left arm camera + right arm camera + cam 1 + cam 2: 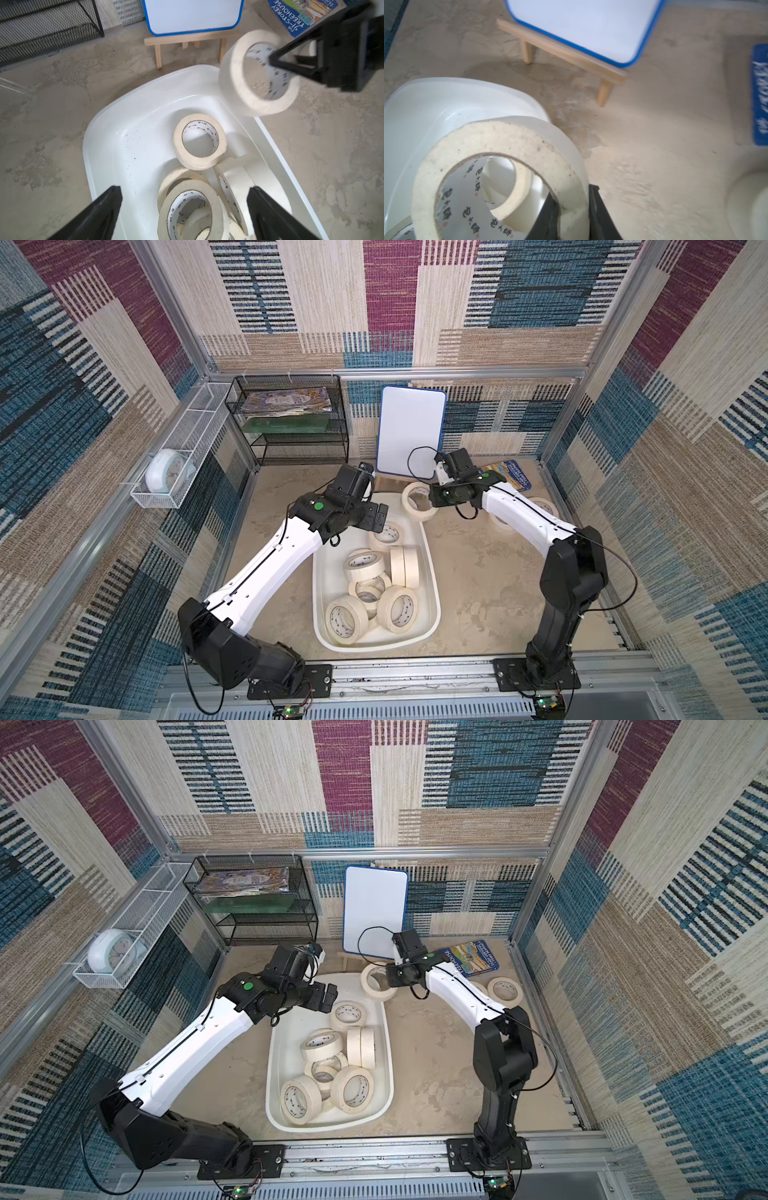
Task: Take out the art tape in the storage box
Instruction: Place the art tape at the center of the board.
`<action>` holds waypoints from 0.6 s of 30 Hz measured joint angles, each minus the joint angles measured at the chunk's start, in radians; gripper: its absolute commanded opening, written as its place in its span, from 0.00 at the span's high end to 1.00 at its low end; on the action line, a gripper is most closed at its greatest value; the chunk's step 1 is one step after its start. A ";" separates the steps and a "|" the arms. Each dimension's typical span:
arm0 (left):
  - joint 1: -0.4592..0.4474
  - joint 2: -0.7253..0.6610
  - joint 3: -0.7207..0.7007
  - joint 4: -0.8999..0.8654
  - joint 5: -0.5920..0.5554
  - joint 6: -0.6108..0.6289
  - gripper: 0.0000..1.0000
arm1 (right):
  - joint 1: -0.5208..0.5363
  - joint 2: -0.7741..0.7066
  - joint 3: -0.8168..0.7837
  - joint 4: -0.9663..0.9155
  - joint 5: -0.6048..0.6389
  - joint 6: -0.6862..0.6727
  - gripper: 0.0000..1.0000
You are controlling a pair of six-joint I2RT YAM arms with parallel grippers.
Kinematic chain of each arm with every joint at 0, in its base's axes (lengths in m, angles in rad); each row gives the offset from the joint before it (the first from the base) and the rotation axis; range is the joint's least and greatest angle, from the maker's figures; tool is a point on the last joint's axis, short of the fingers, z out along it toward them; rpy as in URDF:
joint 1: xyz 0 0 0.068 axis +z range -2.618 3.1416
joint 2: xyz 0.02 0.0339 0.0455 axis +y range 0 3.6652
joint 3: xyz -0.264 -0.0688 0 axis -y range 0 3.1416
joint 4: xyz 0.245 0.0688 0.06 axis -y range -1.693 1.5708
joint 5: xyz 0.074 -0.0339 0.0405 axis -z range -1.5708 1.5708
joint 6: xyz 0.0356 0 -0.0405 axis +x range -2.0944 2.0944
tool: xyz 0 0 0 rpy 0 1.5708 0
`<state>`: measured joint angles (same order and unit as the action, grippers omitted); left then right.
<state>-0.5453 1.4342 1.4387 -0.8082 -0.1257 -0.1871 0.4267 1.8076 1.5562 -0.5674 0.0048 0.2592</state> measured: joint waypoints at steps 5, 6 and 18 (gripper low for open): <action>0.050 -0.005 -0.179 -0.008 0.067 -0.045 0.07 | -0.155 -0.024 -0.106 -0.011 0.054 -0.018 1.00; 0.058 -0.005 -0.204 -0.009 0.081 -0.049 0.09 | -0.168 -0.014 -0.111 -0.014 0.050 -0.023 1.00; 0.099 -0.008 -0.302 -0.001 0.121 -0.094 0.20 | -0.314 0.187 -0.092 0.014 0.023 -0.055 1.00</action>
<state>-0.4465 1.4258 1.1370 -0.8093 -0.0048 -0.2813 0.1127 1.9949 1.4643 -0.5533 0.0277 0.2043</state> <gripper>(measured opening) 0.798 0.231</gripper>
